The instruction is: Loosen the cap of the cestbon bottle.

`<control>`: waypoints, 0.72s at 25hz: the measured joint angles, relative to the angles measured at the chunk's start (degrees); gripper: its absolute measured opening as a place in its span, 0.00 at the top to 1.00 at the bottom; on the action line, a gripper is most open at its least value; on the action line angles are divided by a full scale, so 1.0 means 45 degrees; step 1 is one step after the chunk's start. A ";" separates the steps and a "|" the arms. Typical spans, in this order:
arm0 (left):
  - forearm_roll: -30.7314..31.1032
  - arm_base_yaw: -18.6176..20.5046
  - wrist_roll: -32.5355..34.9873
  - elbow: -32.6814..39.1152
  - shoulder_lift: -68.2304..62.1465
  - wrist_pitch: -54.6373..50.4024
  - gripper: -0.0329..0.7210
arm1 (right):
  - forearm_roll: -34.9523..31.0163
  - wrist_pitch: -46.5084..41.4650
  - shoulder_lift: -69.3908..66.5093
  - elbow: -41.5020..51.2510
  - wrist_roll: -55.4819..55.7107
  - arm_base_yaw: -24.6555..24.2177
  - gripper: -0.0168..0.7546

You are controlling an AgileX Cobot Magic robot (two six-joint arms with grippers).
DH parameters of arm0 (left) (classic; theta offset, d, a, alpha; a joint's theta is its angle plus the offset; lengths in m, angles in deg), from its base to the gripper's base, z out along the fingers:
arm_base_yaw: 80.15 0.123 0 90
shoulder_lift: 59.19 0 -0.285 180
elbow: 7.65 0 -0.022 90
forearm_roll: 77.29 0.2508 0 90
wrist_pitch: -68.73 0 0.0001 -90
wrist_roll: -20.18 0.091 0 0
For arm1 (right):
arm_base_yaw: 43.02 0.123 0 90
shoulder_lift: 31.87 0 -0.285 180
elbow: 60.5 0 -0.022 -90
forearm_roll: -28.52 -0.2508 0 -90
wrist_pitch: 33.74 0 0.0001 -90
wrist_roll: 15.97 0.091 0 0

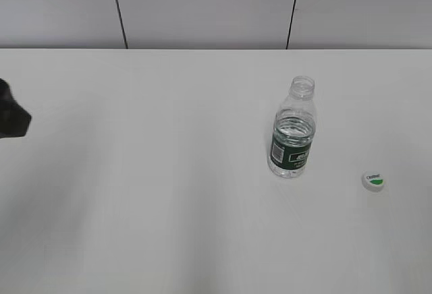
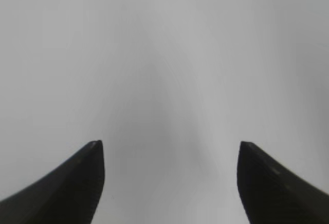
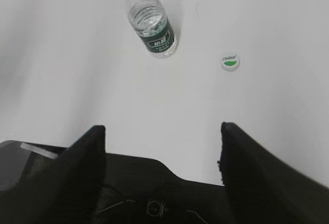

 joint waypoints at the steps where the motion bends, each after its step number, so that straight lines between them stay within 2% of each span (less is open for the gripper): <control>1: -0.0367 0.0000 0.0332 0.0000 0.0626 -0.0350 0.16 | 0.0000 -0.0013 0.0226 0.0000 0.0010 0.0000 0.30; 10: -0.2515 -0.0015 0.3659 0.0000 0.6292 -0.2502 0.21 | 0.0511 -0.0029 0.1911 0.0000 -0.0307 0.0000 0.30; 18: -0.2741 -0.0015 0.4488 0.0401 0.8706 -0.3220 0.21 | 0.1409 -0.0038 0.3309 0.0563 -0.2337 0.0000 0.30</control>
